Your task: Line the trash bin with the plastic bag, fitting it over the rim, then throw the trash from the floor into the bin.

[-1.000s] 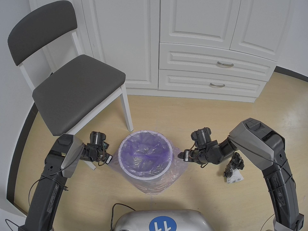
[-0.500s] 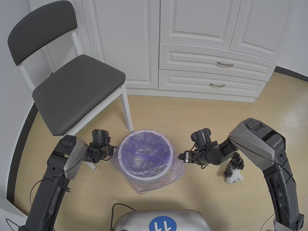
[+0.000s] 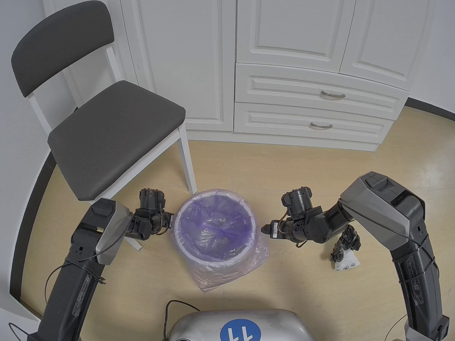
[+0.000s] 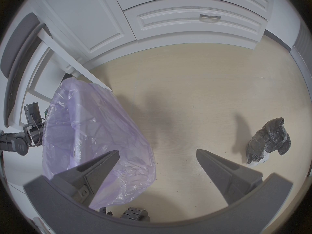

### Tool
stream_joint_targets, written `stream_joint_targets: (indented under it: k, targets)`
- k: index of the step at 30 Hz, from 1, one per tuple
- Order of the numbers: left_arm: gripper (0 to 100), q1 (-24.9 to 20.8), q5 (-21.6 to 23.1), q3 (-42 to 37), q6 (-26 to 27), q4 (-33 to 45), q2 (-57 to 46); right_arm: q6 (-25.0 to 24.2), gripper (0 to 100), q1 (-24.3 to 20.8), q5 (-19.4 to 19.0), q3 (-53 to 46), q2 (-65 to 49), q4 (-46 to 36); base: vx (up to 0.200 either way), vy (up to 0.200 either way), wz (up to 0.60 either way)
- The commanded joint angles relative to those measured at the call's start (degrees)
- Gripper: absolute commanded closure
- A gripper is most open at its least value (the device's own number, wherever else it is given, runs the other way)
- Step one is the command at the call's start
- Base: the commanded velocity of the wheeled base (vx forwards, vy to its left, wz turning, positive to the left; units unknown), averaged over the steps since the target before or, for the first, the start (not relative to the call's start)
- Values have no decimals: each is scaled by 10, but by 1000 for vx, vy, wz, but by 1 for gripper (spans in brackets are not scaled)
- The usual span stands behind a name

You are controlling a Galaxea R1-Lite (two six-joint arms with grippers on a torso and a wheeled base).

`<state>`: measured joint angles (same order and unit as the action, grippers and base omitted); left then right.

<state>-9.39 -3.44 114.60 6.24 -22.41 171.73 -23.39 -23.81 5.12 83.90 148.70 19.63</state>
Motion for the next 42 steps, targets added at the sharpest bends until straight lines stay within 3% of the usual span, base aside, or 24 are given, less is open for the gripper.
stream_joint_targets:
  k: [1, 5, 12, 20, 28, 34, 39, 41, 42]
  targets:
    - [0, 19, -36, 0, -20, -8, -9, 3, 0, -3, -2, 22, 12, 2, 0, 0, 0]
    - [0, 22, -66, -38, -63, -27, -39, 13, 0, -3, -5, 38, 20, 3, 0, 0, 0]
    - [0, 31, -62, -285, -65, -139, -166, 34, 0, 8, -5, 48, 37, 4, 0, 0, 0]
    - [0, 21, -57, -437, -67, -266, -254, 34, 0, 19, -8, 53, 41, 3, 0, 0, 0]
    - [0, 0, -50, -449, -94, -318, -255, 30, 0, 28, -26, 50, 40, 5, 0, 0, 0]
    - [0, -4, -56, -415, -115, -305, -213, 30, 0, 38, -39, 54, 42, 17, 0, 0, 0]
    - [0, 6, -50, -460, -106, -224, -242, 30, 0, 41, -42, 55, 42, 18, 0, 0, 0]
    - [0, 6, -38, -478, -105, -204, -263, 31, 0, 43, -42, 56, 44, 18, 0, 0, 0]
    - [0, 6, -7, -497, -103, -199, -280, 31, 0, 44, -42, 56, 45, 19, 0, 0, 0]
